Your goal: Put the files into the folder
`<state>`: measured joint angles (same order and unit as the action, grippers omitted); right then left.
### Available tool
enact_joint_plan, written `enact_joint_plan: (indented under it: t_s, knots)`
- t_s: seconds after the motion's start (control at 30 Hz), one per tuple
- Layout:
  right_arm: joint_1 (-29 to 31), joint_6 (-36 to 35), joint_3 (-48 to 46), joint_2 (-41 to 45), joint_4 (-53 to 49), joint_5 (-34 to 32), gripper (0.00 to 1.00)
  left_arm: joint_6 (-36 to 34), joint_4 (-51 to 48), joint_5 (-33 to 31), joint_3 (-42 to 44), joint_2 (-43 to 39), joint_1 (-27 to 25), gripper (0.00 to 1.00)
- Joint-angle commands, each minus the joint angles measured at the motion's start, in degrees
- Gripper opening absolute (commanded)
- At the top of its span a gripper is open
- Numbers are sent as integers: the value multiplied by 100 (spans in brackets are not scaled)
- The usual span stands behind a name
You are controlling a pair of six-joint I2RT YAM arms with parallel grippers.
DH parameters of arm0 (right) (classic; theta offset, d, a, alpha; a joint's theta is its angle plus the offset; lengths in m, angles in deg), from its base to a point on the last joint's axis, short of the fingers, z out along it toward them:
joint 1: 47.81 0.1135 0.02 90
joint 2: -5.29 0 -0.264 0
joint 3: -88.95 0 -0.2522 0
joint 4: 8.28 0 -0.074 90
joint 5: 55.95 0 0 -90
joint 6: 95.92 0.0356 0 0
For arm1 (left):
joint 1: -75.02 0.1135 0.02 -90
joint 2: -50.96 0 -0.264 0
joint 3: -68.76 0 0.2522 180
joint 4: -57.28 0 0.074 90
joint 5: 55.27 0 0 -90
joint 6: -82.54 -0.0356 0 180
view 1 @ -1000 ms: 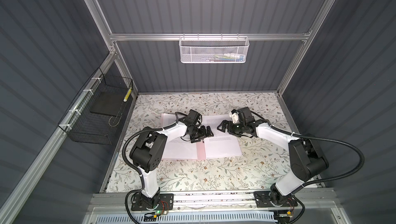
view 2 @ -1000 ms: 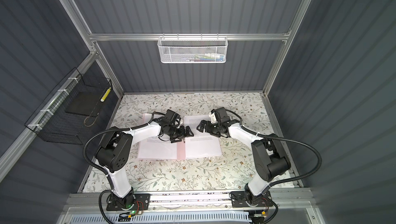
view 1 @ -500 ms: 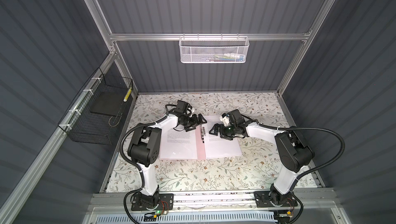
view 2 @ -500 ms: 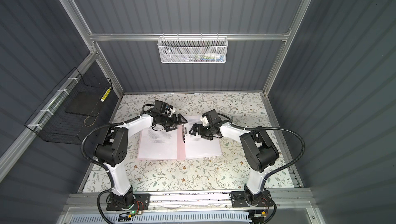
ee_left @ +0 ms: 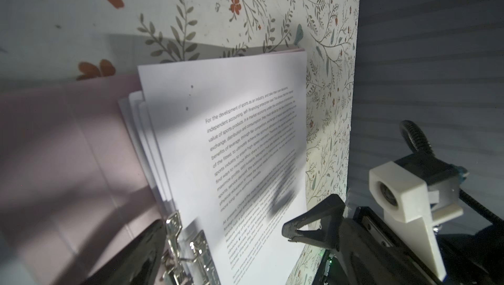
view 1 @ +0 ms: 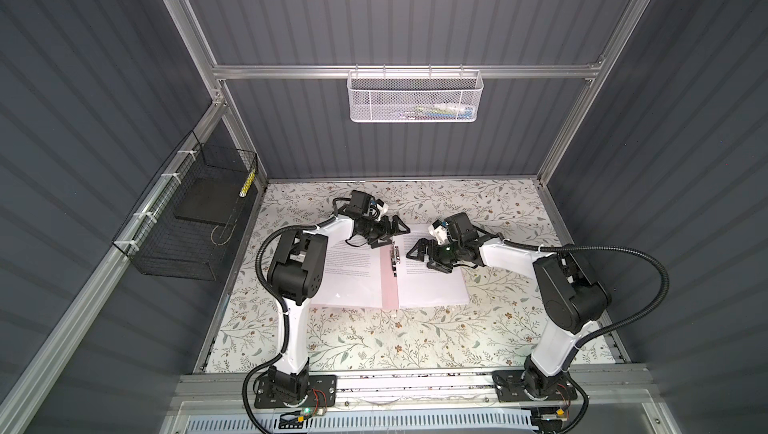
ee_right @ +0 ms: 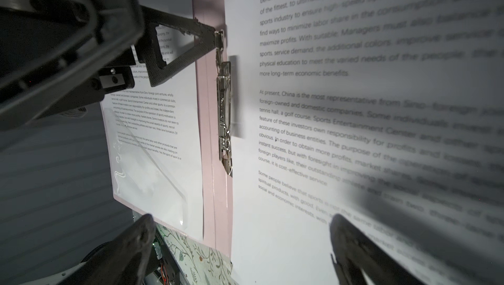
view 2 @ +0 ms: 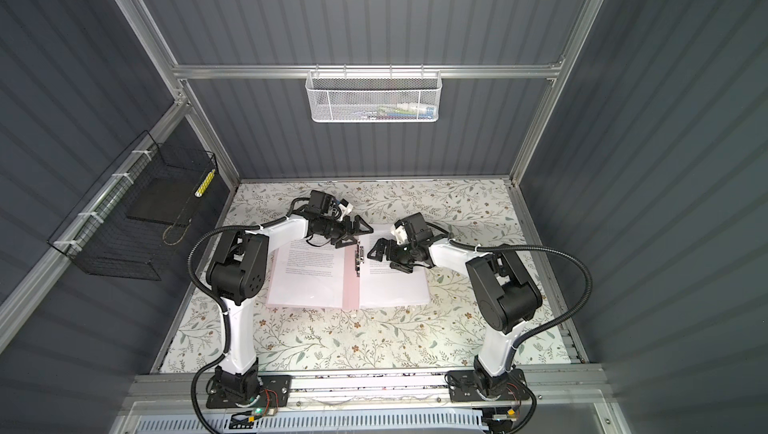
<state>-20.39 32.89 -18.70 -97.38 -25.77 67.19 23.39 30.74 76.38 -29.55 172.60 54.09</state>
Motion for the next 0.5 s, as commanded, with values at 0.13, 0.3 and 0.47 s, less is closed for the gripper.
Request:
enact_joint_plan:
  t_s: [0.13, 0.3, 0.47]
  knots:
    - [-30, 96, -82, 138, 122, 196, 99, 17, 7, 19, -3, 28, 220, 100]
    - [-39, 153, -119, 125, 228, 262, 99, -3, -63, 227, -149, 236, 221, 100]
    - [-36, 205, -137, 118, 276, 278, 99, -35, -63, 629, -178, 395, 199, 100]
